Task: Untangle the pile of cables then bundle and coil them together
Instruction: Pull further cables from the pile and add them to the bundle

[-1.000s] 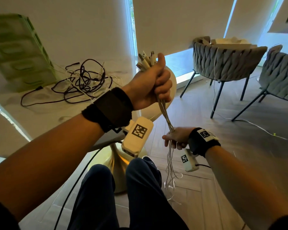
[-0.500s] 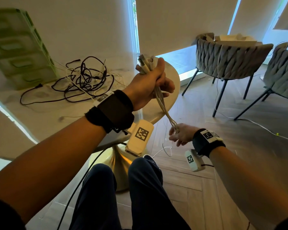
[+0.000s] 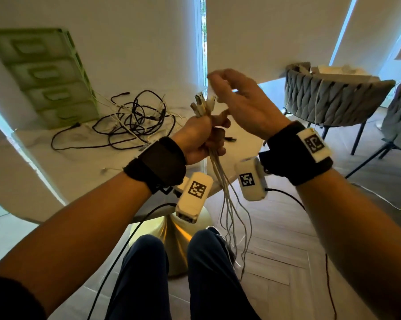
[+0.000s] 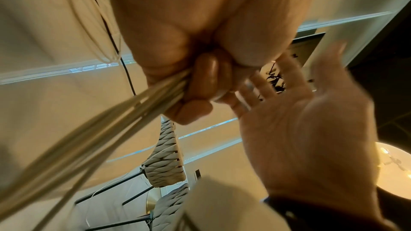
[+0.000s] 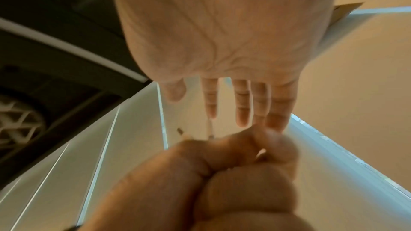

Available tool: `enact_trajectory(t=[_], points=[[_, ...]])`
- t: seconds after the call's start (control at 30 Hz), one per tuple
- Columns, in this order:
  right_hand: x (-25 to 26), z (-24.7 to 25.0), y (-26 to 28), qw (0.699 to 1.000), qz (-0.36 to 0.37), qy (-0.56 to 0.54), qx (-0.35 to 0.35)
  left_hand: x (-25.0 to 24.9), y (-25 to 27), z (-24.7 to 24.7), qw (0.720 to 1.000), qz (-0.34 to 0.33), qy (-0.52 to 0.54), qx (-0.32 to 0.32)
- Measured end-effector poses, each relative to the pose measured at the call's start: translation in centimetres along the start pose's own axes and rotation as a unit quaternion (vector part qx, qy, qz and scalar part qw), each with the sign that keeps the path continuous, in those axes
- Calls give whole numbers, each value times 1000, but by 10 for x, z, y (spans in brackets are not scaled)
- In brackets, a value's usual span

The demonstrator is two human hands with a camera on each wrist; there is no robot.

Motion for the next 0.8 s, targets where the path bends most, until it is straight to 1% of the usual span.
enact_trajectory(t=[0.03, 0.1, 0.17, 0.27, 0.37, 0.47, 0.53, 0.57, 0.63, 0.67, 0.7, 0.73, 0.8], points=[[10, -16, -5, 999, 17, 19, 40, 1, 2, 3, 1000, -2, -4, -4], [22, -45, -10, 989, 27, 80, 121, 2, 7, 6, 1000, -5, -7, 0], [28, -63, -11, 977, 29, 134, 163, 2, 13, 12, 1000, -3, -7, 1], [34, -69, -12, 971, 33, 176, 159, -1, 22, 23, 1000, -6, 3, -10], [38, -74, -8, 971, 28, 170, 164, -7, 28, 34, 999, -27, 13, -25], [40, -81, -6, 969, 15, 164, 184, -6, 31, 40, 999, -35, 23, -13], [41, -88, -6, 968, 0, 136, 210, -6, 34, 42, 999, -38, 27, -1], [41, -91, -6, 971, -9, 102, 216, -8, 36, 42, 999, -42, 28, 4], [35, -91, -11, 979, -49, 1, 200, -16, 39, 48, 997, -56, 45, 5], [28, -93, -11, 973, -89, -66, 201, -23, 39, 56, 996, -68, 63, -8], [19, -102, -9, 956, -134, -133, 226, -30, 40, 69, 993, -81, 79, -30], [11, -115, -3, 932, -168, -177, 269, -37, 41, 83, 990, -94, 94, -52], [2, -142, 12, 893, -198, -184, 359, -48, 44, 108, 982, -115, 132, -70]])
Point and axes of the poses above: each hand's wrist, its own y-axis away from the middle knuckle, its own z-axis out of the back of the hand, x = y × z, the point moved 10 cm from there along -y, towards the middle knuckle, and after that the axes turned 3 degrees about x, right-handed, at the moved point
